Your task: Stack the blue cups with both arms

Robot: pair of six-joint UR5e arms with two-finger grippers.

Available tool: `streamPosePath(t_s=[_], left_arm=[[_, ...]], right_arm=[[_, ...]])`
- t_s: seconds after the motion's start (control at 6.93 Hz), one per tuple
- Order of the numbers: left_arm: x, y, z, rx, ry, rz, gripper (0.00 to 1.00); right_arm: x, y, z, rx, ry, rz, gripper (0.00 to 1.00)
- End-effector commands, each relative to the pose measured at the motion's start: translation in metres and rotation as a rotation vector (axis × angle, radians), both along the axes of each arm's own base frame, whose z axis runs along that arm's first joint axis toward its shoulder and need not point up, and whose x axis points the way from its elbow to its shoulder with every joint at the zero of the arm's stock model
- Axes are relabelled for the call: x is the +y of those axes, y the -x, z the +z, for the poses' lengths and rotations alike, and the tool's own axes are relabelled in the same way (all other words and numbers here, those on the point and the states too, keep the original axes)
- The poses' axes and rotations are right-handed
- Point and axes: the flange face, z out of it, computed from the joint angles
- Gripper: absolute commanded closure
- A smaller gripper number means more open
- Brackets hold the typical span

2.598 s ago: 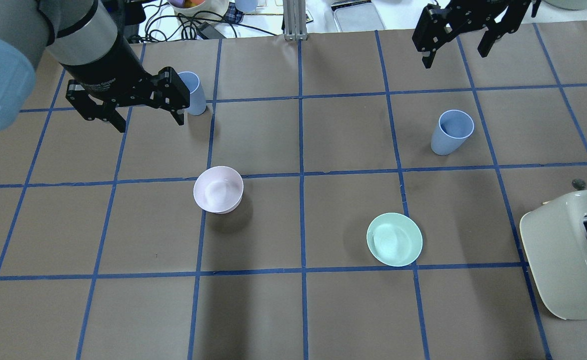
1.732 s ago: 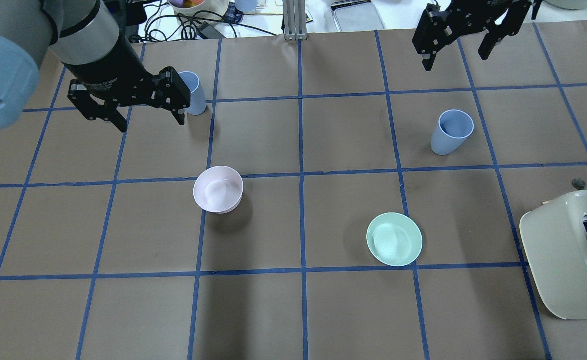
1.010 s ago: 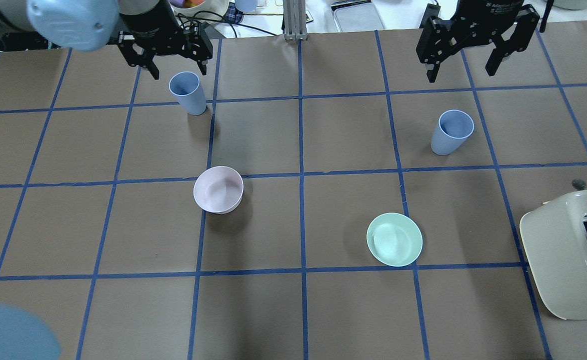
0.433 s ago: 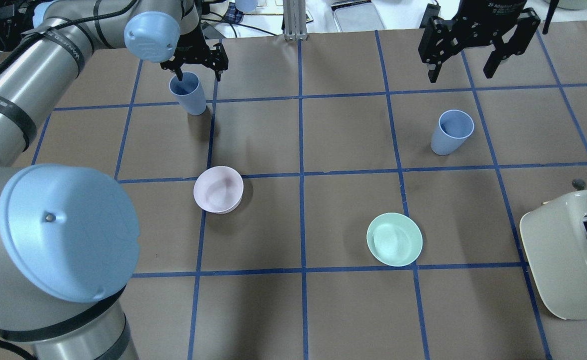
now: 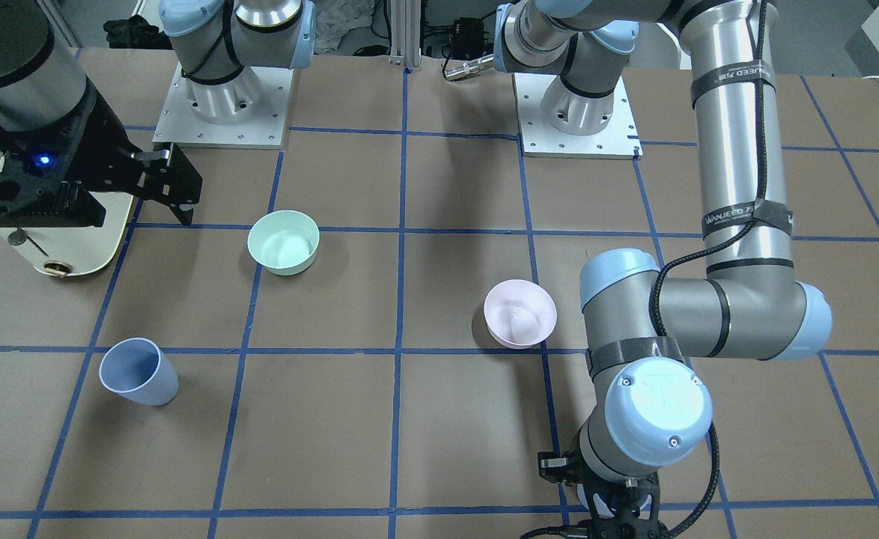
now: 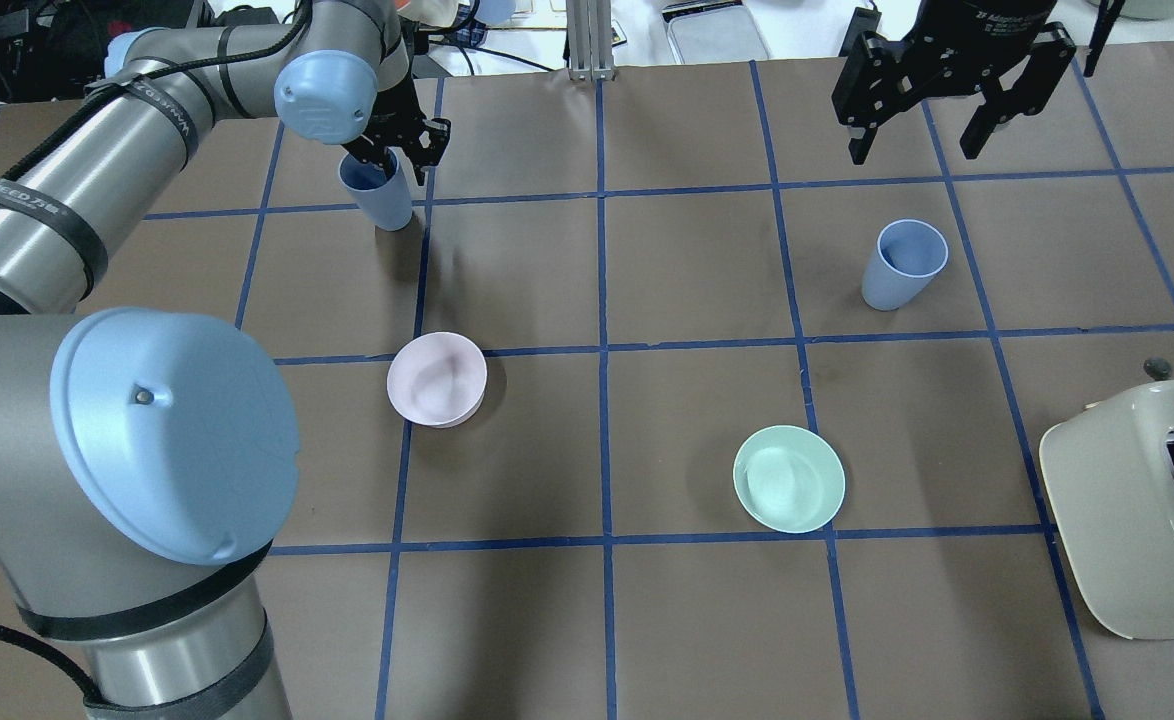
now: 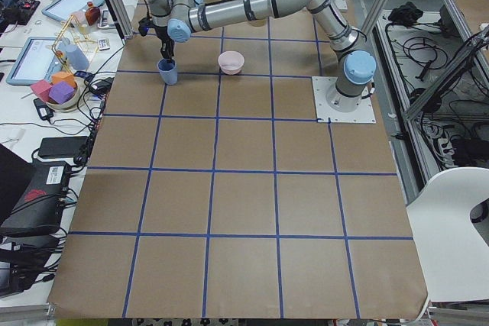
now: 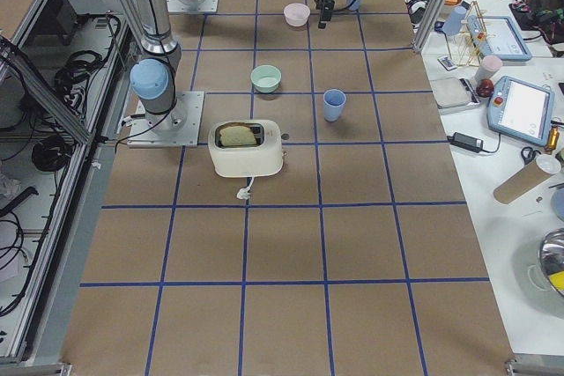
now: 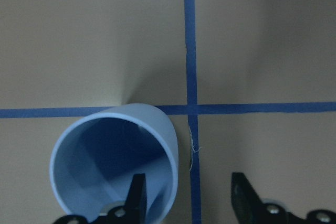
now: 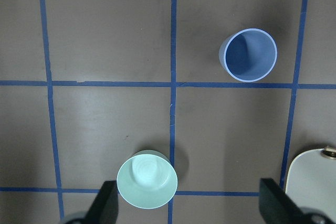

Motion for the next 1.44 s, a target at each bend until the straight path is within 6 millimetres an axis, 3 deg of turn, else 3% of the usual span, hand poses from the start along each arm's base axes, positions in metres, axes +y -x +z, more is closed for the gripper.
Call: streamPosePath(t_s=[0.0,0.29,0.43,0.58,0.87,1.15,1.3], left_arm=[[-0.001,0.001,0.005,0.001,0.018,0.005,1.0],[0.008,0.038,0.054,0.074,0.044,0.024,1.0],[0.017,0.081,0.076,0.1,0.055,0.036,1.0],[0.031,0.12,0.077,0.108,0.052,0.072,1.0],[0.064,0.182,0.055,0.118,-0.025,0.179,1.0],[0.106,0.194,0.007,0.095,-0.101,0.187,1.0],[0.118,0.201,0.006,0.158,-0.116,0.22,1.0]], right_arm=[[0.001,-0.001,-0.003,0.0,0.016,0.003,0.04],[0.001,0.0,-0.002,0.008,0.018,0.004,0.02],[0.001,0.0,-0.002,0.009,0.018,0.004,0.02],[0.001,0.0,-0.002,0.009,0.018,0.002,0.02],[0.002,0.001,-0.001,0.012,0.019,0.002,0.02],[0.004,0.0,0.0,0.011,0.019,0.004,0.02],[0.003,0.001,-0.001,0.012,0.018,0.002,0.02]])
